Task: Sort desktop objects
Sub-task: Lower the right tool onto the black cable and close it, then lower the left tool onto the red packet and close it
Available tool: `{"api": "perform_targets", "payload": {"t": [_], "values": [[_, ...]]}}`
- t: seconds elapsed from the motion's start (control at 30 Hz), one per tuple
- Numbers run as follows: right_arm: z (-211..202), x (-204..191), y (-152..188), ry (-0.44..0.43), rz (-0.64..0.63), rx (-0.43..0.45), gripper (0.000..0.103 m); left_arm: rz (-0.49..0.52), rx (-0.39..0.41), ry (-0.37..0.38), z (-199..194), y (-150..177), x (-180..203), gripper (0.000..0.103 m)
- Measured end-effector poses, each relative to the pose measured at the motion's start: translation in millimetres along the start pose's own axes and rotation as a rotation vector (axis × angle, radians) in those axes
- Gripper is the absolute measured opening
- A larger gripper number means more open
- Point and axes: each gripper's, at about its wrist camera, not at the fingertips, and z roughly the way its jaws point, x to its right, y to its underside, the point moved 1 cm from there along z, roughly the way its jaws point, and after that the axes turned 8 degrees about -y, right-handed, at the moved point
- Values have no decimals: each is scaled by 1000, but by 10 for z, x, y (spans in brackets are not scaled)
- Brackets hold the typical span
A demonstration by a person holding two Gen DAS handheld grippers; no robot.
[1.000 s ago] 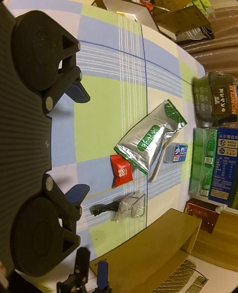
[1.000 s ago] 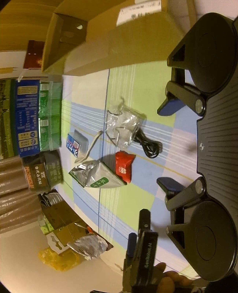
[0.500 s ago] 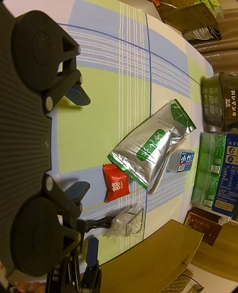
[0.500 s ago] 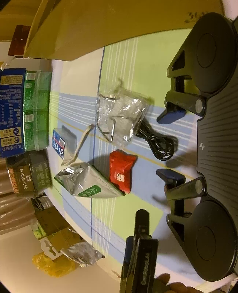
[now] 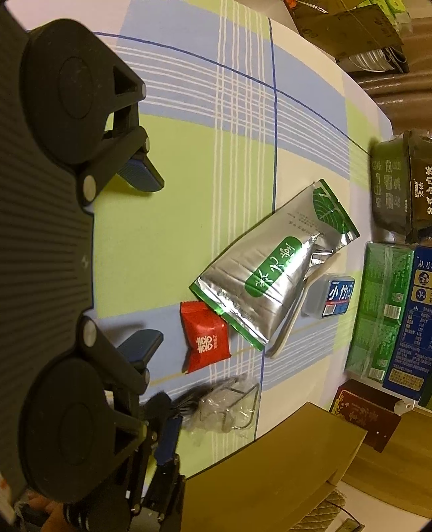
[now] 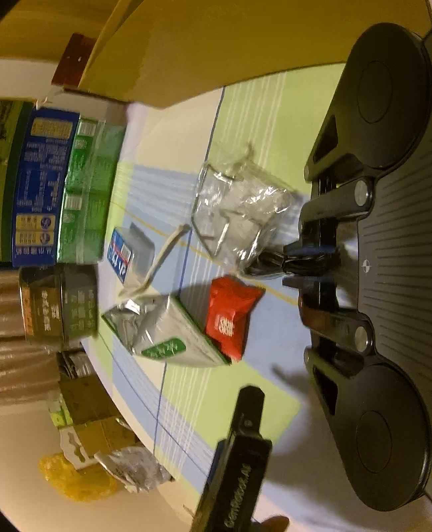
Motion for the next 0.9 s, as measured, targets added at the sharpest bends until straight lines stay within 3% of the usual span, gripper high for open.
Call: {"api": "perform_targets", "payload": {"t": [0.37, 0.7, 0.9], "values": [[187, 57, -179, -14, -23, 9, 8, 11, -1, 9, 41, -7, 0, 87], [162, -125, -134, -265, -132, -51, 8, 0, 17, 38, 3, -2, -48, 87], [65, 47, -106, -165, -57, -45, 8, 55, 31, 64, 72, 6, 30, 87]]}}
